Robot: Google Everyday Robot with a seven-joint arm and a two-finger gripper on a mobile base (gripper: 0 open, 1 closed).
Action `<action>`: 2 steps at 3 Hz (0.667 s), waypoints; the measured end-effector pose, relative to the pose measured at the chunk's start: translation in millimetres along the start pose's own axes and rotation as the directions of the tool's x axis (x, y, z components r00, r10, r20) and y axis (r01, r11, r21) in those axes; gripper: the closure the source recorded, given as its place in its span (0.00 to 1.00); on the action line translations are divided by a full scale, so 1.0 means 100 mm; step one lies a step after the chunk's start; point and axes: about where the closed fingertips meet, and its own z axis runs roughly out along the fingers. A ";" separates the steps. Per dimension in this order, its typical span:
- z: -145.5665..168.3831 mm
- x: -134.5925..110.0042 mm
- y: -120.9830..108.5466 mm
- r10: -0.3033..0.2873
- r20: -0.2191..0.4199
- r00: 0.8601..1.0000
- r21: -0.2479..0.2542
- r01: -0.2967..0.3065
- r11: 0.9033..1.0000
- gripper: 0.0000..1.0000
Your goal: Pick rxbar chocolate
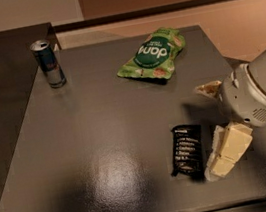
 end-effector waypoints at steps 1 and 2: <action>0.19 0.05 0.10 0.022 0.056 0.998 -0.003 -0.021 1.000 0.00; 0.34 0.05 0.18 0.028 0.109 0.994 -0.013 -0.027 1.000 0.00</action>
Offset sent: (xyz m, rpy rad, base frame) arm -0.0176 0.0266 -0.0481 0.1817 0.0029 -0.0098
